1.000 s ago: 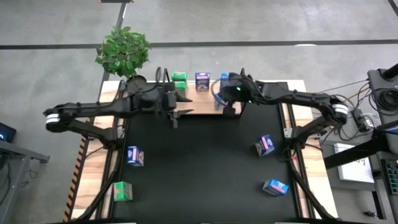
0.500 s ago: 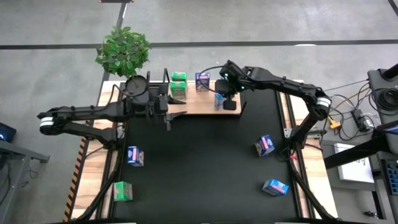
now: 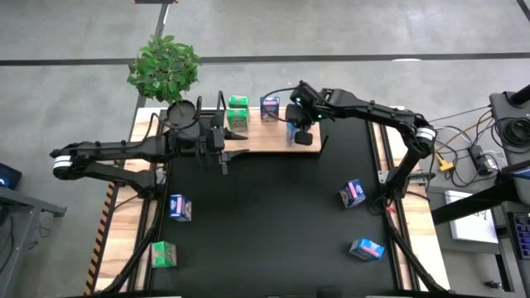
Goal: Stack cereal on shelf
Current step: Put the left light blue cereal box aligned with the other light blue cereal box on the shelf
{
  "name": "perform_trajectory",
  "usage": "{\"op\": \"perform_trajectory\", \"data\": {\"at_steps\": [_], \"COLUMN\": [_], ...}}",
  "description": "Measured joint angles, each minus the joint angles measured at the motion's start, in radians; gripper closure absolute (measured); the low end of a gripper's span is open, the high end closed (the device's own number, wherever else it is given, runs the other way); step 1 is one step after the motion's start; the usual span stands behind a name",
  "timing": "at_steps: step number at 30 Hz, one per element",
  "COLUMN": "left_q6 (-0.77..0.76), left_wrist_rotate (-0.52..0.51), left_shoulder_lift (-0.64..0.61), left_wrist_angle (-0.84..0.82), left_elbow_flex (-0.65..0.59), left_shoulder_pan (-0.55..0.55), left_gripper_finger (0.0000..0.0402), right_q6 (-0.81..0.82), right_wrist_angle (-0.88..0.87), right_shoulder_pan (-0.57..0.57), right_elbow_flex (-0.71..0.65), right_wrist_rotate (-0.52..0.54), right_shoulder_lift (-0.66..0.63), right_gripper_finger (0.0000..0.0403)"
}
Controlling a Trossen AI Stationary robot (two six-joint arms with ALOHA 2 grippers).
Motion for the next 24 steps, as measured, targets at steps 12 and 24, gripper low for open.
{"op": "perform_trajectory", "data": {"at_steps": [12,24], "left_q6": [0.000,-0.011], "left_wrist_rotate": [0.000,0.000], "left_shoulder_lift": [0.000,0.001], "left_wrist_angle": [-0.009,-0.026], "left_elbow_flex": [0.000,-0.013], "left_shoulder_pan": [0.000,0.000], "left_gripper_finger": [0.0249,0.0249], "right_q6": [0.201,0.135], "right_wrist_angle": [-0.040,-0.031], "right_shoulder_pan": [-0.017,-0.018], "right_elbow_flex": [-0.002,0.023], "right_wrist_rotate": [0.018,0.006], "right_shoulder_lift": [-0.031,-0.034], "right_gripper_finger": [0.0391,0.0390]}}
